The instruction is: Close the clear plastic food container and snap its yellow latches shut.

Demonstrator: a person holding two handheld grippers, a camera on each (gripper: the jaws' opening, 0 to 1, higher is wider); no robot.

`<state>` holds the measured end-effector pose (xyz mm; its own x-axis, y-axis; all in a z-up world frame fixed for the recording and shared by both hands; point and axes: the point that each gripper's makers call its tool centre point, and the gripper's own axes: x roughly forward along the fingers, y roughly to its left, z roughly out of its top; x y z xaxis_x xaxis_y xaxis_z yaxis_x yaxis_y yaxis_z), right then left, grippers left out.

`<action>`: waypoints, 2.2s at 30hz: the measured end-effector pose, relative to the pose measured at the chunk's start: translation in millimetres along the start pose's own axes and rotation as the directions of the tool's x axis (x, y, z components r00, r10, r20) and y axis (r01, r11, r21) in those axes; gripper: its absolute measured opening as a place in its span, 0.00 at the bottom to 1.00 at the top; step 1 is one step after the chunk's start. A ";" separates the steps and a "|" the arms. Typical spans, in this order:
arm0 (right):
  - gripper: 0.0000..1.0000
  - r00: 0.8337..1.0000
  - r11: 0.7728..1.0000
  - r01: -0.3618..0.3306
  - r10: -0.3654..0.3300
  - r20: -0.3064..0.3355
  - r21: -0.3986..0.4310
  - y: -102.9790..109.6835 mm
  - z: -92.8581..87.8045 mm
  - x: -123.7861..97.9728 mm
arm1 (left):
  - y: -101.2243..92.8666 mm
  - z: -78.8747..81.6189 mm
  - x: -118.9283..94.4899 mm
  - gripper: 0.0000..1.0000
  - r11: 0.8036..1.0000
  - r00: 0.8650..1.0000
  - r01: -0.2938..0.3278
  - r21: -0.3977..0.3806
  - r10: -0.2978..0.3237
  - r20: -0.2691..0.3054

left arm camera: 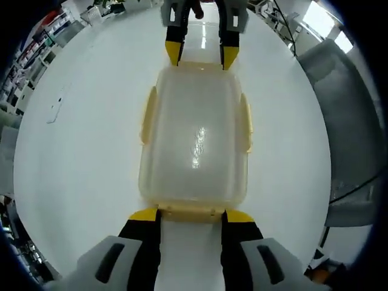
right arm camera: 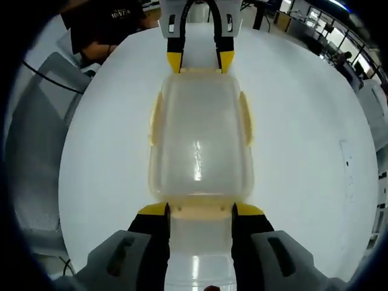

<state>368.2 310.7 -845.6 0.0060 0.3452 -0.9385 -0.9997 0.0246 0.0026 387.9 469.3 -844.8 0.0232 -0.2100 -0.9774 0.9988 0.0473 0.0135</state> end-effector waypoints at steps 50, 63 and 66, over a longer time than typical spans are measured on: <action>0.35 0.987 0.994 0.049 -0.034 0.159 -0.097 4.7 -87.9 -122.9 | -34.0 136.0 -54.4 0.32 0.996 0.995 -0.042 -0.083 0.049 0.086; 0.35 0.987 0.997 0.045 -0.035 0.154 -0.060 -1.3 -155.4 -141.2 | -28.5 200.5 -32.0 0.32 0.999 0.999 -0.009 -0.052 0.012 0.053; 0.35 0.985 0.998 0.049 -0.040 0.165 -0.049 -1.7 -163.3 -143.5 | -26.2 210.7 -30.7 0.32 0.999 0.999 -0.005 -0.040 0.007 0.047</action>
<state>365.1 107.9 -767.3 0.0503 0.4942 -0.8679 -0.9982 -0.0041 -0.0602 370.2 268.8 -770.7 0.0320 -0.2557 -0.9662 0.9961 0.0872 0.0099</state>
